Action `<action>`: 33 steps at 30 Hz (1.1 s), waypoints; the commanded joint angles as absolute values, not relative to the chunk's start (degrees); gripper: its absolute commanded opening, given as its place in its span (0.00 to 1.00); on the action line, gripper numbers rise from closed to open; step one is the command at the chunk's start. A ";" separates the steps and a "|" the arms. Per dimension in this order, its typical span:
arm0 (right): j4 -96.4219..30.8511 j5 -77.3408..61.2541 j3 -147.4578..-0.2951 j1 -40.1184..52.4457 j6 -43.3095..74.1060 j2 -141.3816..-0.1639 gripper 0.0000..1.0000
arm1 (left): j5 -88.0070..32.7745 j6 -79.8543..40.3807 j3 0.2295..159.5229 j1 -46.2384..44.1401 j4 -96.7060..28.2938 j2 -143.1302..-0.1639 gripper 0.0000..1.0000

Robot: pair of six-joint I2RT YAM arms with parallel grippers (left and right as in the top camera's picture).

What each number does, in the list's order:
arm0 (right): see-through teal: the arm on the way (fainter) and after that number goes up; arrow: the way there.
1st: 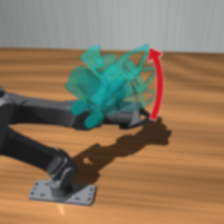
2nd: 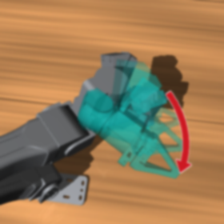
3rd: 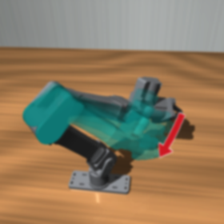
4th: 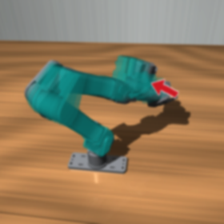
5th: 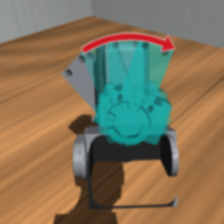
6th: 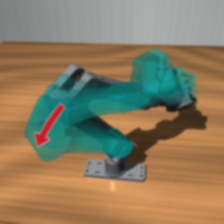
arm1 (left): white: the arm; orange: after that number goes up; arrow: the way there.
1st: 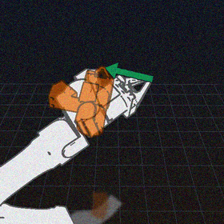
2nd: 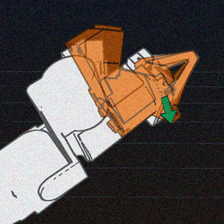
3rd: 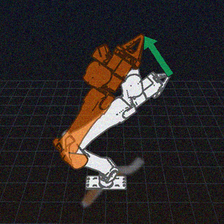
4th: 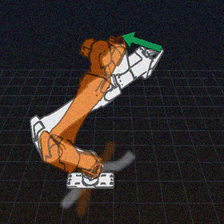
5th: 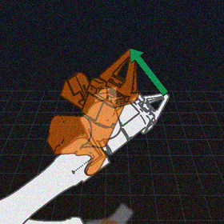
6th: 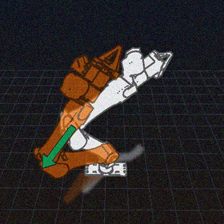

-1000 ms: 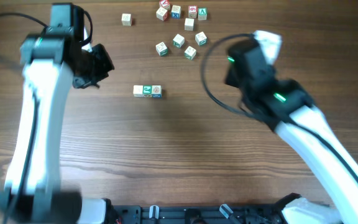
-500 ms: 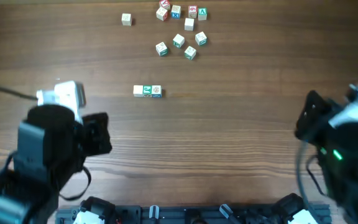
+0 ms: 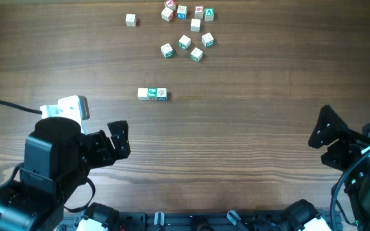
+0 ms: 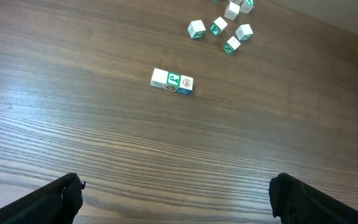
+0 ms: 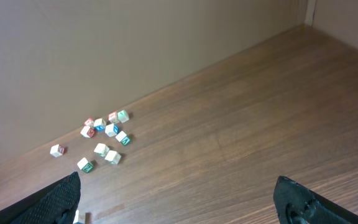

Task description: Form a horizontal line

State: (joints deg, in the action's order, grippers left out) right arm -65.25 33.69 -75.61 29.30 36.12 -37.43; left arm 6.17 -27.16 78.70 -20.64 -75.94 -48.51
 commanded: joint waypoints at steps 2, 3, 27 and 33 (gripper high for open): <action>-65.32 34.74 -75.68 29.34 36.16 -37.32 1.00 | 6.92 -27.66 78.30 -21.06 -75.92 -48.16 1.00; -65.32 34.74 -75.68 29.34 36.14 -37.32 1.00 | 6.92 -27.66 78.30 -21.06 -75.92 -48.16 1.00; -56.80 30.09 -69.32 17.80 32.38 -21.85 1.00 | 6.92 -27.68 78.30 -21.06 -75.94 -48.16 1.00; -25.89 11.22 -47.64 13.47 15.81 -9.93 1.00 | 6.92 -27.66 78.30 -21.06 -75.92 -48.16 1.00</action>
State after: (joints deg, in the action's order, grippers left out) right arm -34.87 25.17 -58.13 15.68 26.89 -14.61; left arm 6.17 -27.16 78.67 -20.64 -76.01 -48.51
